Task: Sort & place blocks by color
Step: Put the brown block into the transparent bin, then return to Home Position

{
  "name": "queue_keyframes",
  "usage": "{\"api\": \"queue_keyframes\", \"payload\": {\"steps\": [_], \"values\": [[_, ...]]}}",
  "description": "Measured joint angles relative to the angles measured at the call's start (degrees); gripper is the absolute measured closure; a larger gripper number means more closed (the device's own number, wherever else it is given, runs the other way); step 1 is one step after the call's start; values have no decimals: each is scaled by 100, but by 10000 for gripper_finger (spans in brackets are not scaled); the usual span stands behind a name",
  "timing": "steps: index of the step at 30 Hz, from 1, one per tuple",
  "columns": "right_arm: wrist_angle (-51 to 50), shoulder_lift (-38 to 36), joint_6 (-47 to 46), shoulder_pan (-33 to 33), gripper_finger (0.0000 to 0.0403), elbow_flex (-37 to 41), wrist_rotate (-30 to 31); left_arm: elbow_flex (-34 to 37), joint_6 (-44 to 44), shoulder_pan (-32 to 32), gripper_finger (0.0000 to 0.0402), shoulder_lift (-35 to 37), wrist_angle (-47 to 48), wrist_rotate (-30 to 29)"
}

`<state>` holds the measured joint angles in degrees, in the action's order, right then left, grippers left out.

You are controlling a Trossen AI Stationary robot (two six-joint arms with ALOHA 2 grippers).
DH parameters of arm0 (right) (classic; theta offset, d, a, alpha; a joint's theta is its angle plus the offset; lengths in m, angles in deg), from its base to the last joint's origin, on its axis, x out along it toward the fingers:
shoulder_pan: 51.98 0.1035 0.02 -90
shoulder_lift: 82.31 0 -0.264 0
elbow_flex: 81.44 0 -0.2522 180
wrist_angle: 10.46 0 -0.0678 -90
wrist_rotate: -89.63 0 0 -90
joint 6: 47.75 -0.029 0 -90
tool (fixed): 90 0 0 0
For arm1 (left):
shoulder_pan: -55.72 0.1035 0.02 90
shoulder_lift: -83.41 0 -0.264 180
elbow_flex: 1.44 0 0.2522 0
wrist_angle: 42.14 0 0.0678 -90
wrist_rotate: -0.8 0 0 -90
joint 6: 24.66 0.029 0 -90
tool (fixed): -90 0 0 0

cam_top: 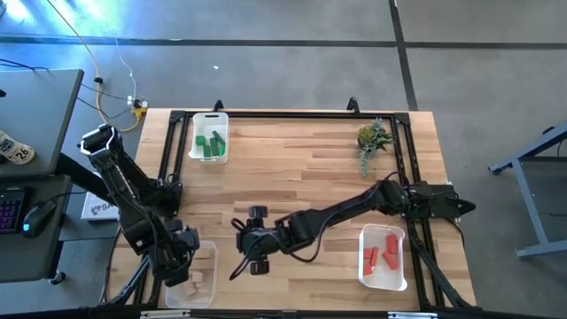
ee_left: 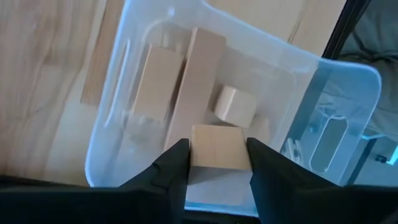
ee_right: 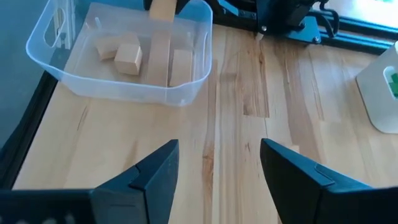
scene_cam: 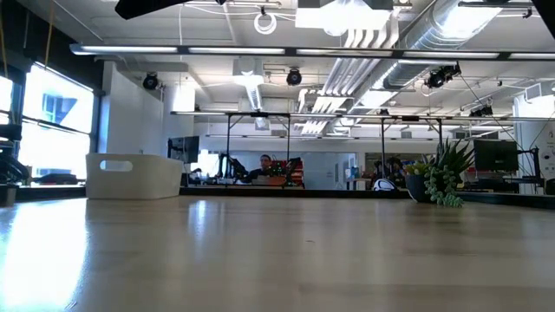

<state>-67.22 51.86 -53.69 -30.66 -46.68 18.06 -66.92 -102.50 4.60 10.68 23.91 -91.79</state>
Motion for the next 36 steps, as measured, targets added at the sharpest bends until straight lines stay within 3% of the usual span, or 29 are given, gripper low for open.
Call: {"api": "queue_keyframes", "payload": {"steps": [17, 27, 36], "values": [[-1194, 0, -173, 9, 192, -342, 20, 2, -147, 12, 196, -514, -8, 562], [-1967, -66, 457, -4, 192, -348, 55, 2, 1213, 422, 191, -240, -684, 11], [-3143, -66, 324, -21, 192, -345, 403, 1, 3647, 1459, 191, 556, -1744, -820]]}}
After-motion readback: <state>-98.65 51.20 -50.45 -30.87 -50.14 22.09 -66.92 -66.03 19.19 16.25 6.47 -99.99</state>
